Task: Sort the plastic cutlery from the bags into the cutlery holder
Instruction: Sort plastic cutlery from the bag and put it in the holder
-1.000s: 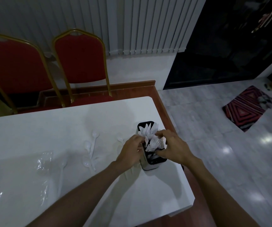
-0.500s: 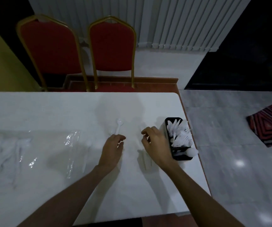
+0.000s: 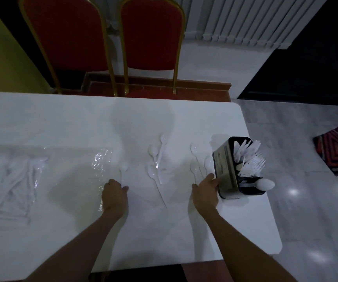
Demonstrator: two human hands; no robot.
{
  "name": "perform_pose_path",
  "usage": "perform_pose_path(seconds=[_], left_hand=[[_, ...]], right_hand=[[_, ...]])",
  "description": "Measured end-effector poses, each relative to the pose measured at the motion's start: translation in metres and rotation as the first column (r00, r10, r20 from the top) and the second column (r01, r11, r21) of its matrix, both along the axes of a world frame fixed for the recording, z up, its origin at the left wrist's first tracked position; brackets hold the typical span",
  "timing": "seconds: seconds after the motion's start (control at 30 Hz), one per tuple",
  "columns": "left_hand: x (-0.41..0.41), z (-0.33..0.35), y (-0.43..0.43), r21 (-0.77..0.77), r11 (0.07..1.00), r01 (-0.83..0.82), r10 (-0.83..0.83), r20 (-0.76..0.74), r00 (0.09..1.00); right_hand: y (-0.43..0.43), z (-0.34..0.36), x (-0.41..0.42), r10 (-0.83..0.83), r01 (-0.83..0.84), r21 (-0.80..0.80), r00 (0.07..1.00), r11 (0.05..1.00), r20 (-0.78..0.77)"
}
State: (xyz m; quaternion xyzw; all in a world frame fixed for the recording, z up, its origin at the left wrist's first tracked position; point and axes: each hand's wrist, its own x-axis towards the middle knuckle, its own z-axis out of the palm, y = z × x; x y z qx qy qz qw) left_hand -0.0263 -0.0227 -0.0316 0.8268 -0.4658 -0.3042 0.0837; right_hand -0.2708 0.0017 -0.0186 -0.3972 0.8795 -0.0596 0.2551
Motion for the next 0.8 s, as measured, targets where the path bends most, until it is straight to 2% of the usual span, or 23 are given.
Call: perform_pose_path(seconds=[0.1, 0.27, 0.37, 0.43, 0.57, 0.67, 0.8], left_hand=[[-0.009, 0.002, -0.006, -0.011, 1.000, -0.014, 0.014, -0.047, 0.999], [-0.050, 0.011, -0.004, -0.065, 0.998, 0.014, -0.031, -0.266, 0.964], [-0.077, 0.011, -0.004, -0.030, 0.997, 0.072, -0.078, -0.260, 0.962], [-0.089, 0.011, -0.006, 0.010, 0.996, 0.090, -0.085, -0.232, 0.969], [-0.095, 0.011, -0.012, 0.057, 0.991, 0.121, -0.112, -0.143, 0.983], [-0.090, 0.007, -0.015, 0.053, 0.991, 0.121, -0.112, -0.156, 0.981], [-0.078, 0.010, -0.014, 0.015, 0.998, 0.059, -0.055, -0.195, 0.979]], right_hand=[[-0.006, -0.003, 0.000, 0.003, -0.002, -0.022, 0.999, 1.000, 0.041], [-0.015, -0.002, 0.005, -0.077, 0.093, -0.100, 0.985, 0.991, 0.156], [-0.023, 0.004, 0.003, -0.050, 0.080, -0.187, 0.986, 0.979, 0.161], [-0.033, 0.006, -0.004, -0.017, 0.042, -0.218, 0.994, 0.975, 0.111], [-0.054, 0.002, -0.021, 0.113, -0.113, -0.116, 0.994, 0.987, -0.006], [-0.061, -0.005, -0.026, 0.228, -0.231, -0.018, 0.970, 0.973, -0.081], [-0.069, -0.006, -0.029, 0.228, -0.228, 0.024, 0.973, 0.973, -0.018]])
